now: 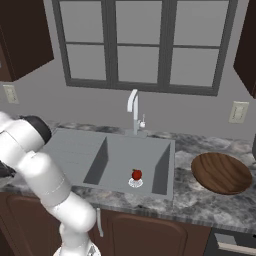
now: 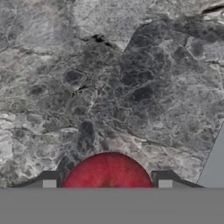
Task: Remove the bell pepper and apple from the sink. Then move the bowl and cup from the counter to the sink for washing.
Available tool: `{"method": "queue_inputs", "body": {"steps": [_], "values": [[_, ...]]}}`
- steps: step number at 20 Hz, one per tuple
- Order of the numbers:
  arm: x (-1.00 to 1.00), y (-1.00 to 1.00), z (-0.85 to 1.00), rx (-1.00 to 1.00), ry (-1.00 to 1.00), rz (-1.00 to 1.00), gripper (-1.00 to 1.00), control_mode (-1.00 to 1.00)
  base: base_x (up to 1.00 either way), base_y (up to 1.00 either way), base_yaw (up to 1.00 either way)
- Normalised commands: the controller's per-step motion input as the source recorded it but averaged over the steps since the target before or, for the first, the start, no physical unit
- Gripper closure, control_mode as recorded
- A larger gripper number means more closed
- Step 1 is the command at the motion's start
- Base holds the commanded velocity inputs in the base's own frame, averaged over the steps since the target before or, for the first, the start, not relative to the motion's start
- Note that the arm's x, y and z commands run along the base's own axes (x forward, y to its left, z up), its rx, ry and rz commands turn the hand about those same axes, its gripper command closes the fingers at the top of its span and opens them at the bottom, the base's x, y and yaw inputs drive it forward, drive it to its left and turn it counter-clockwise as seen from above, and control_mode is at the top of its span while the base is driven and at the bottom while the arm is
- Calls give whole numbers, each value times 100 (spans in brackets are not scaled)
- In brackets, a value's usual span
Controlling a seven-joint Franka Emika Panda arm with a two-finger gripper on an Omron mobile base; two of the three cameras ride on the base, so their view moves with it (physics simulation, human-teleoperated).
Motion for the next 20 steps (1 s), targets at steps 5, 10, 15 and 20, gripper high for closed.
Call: {"method": "queue_inputs", "body": {"steps": [5,10,15,20], "values": [[18,21,-23,-5,2,0,100,-100,0,0,0],[17,21,-19,-5,1,0,100,-100,0,0,0],[14,22,-15,-3,0,0,100,-100,0,0,0],[15,22,-16,-2,4,0,100,-100,0,0,0]]}}
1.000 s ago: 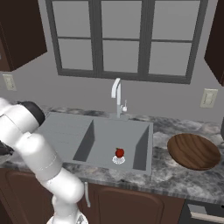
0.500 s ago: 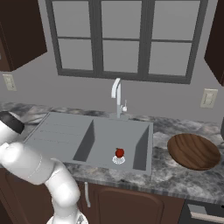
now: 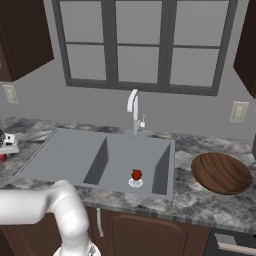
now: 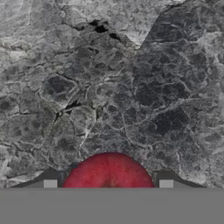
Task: Remove the bell pepper and apple from the sink. Then move the bowl and cup from the counter to the sink for washing.
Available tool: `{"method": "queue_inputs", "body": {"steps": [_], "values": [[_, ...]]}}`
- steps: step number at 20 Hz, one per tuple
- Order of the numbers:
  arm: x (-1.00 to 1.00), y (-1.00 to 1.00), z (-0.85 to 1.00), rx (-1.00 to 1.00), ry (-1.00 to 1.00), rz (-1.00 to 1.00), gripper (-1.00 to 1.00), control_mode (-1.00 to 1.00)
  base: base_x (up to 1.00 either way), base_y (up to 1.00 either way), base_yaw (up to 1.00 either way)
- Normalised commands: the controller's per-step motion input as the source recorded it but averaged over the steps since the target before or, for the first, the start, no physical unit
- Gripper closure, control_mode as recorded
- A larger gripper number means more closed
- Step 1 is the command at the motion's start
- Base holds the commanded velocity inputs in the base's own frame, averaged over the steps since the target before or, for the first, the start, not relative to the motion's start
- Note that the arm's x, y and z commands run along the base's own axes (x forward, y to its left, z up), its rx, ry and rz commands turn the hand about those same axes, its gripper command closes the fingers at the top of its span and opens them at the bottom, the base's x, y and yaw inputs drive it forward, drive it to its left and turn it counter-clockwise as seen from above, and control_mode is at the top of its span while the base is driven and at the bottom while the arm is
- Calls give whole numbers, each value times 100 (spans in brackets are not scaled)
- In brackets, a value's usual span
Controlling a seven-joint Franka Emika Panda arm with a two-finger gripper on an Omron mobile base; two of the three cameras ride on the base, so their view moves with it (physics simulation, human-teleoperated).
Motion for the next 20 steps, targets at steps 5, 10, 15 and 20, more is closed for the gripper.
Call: {"method": "queue_inputs", "body": {"steps": [5,10,15,20], "values": [[14,17,-16,-2,6,0,100,-100,0,0,0],[14,11,-16,-3,9,0,-100,-100,0,0,0],[8,5,-12,-3,11,0,-100,-100,0,0,0],[-2,1,-6,-4,3,0,-100,-100,0,0,0]]}}
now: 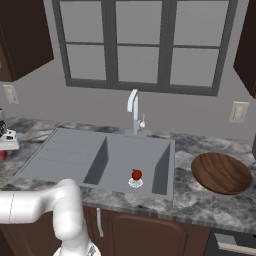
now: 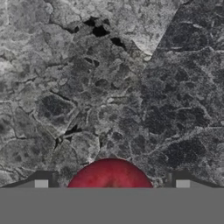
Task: Remove the bell pepper and apple from the sink. Then move the bowl and cup from the counter to the sink for washing.
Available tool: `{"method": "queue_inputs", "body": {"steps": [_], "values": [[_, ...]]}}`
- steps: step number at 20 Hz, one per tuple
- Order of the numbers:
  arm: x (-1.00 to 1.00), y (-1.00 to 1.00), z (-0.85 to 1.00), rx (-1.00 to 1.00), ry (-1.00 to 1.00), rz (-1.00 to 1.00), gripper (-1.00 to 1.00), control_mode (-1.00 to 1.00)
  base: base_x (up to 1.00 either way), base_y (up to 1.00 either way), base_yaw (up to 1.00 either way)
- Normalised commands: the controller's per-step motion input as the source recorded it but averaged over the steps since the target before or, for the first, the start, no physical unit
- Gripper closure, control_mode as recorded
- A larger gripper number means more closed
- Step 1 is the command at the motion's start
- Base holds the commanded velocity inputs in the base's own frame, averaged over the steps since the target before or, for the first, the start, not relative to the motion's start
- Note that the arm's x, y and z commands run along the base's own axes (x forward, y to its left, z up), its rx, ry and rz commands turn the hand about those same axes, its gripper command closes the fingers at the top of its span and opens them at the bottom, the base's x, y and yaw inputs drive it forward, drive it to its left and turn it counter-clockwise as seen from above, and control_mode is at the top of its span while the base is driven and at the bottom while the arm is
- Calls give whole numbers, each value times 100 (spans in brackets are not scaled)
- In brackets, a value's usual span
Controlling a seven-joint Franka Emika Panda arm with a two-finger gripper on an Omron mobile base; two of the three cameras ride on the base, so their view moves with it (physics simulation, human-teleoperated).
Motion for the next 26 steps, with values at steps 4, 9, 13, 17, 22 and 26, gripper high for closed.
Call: {"method": "queue_inputs", "body": {"steps": [4,9,13,17,22,26], "values": [[-10,0,2,-6,0,0,-100,-100,0,0,0],[-12,0,11,-3,0,0,-100,-100,0,0,0],[-16,-1,16,0,1,0,-100,-100,0,0,0],[-18,-7,19,0,0,0,-100,-100,0,0,0],[-15,-9,19,0,0,0,-100,-100,0,0,0],[-18,-14,23,0,0,0,-100,-100,0,0,0]]}}
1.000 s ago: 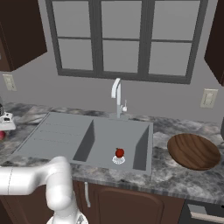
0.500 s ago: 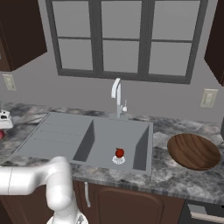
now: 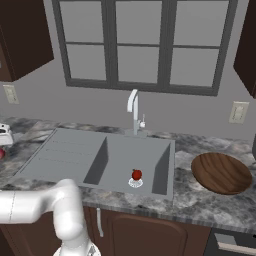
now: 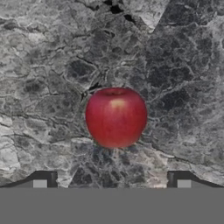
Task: Remove the bell pepper and apple from the sink. Then move the bowl and cup from the counter to the sink for washing.
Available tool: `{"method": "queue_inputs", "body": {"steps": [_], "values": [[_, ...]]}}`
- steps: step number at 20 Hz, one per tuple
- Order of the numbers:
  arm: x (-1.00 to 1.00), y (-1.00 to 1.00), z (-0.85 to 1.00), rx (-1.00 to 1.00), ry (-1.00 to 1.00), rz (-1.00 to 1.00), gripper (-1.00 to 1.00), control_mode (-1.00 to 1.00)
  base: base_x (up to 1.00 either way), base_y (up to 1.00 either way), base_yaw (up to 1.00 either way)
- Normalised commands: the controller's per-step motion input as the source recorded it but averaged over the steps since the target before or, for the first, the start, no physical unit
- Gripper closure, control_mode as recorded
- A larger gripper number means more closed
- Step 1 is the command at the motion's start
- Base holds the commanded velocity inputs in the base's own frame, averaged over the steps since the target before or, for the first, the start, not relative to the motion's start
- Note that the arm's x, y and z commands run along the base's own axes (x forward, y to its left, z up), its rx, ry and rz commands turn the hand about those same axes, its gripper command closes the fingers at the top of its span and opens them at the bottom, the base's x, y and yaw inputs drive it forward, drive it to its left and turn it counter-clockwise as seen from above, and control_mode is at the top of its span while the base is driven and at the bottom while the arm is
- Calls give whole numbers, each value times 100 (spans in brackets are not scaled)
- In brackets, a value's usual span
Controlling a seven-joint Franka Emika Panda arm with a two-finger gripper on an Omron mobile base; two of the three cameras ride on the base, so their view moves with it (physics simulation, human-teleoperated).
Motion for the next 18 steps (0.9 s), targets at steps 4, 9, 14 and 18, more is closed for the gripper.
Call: {"method": "queue_inputs", "body": {"steps": [4,9,14,18], "values": [[-24,-27,19,0,0,0,-100,-100,0,0,0],[-22,-33,17,0,0,0,-100,-100,0,0,0],[-21,-38,15,0,-2,0,-100,-100,0,0,0],[-19,-40,14,0,-4,0,-100,-100,0,0,0]]}}
